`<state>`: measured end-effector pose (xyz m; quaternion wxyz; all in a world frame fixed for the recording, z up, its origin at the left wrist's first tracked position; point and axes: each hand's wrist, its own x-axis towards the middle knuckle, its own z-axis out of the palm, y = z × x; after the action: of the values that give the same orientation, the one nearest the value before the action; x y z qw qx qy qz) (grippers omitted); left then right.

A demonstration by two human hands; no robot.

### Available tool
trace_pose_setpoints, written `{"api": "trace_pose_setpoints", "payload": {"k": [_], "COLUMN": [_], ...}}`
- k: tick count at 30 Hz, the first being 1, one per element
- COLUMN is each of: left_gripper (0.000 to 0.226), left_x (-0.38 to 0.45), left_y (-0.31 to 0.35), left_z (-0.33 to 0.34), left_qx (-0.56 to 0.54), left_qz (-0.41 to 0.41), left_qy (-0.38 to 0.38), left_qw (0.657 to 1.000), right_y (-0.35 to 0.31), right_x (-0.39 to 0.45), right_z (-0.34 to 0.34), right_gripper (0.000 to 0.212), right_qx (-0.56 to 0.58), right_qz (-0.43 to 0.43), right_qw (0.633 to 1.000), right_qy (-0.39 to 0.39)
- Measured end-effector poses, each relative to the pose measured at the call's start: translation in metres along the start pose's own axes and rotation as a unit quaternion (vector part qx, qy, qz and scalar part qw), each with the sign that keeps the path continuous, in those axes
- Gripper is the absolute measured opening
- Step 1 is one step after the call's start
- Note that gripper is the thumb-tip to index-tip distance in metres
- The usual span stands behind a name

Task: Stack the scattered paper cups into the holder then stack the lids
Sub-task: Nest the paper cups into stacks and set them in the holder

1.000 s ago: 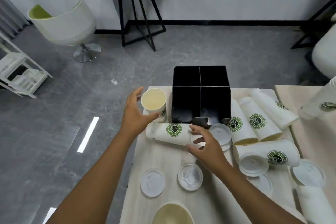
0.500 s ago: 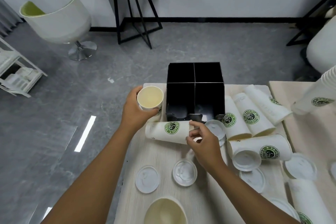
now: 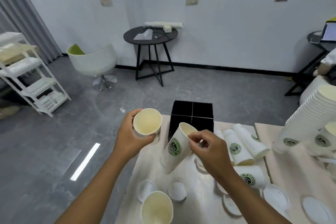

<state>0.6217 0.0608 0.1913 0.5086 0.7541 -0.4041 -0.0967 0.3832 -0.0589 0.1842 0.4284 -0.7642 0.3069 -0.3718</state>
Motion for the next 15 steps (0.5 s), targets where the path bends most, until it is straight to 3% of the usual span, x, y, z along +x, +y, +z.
{"api": "trace_pose_setpoints", "payload": {"k": [7,15], "left_gripper": [0.088,0.087], "left_x": [-0.051,-0.129], "left_y": [0.091,0.148], "left_z": [-0.082,-0.116], "left_qx": [0.006,0.019], "left_qz": [0.061,0.073], "left_qy": [0.106,0.198], "left_qw": [0.992,0.977], "right_y": [-0.096,-0.129], "right_x": [-0.01,-0.052], "right_z": [-0.038,-0.039], "right_gripper": [0.015,0.014], "right_qx": [0.01,0.012], "right_qz": [-0.192,-0.337], "right_qw": [0.979,0.935], "right_qy": [-0.071,-0.115]}}
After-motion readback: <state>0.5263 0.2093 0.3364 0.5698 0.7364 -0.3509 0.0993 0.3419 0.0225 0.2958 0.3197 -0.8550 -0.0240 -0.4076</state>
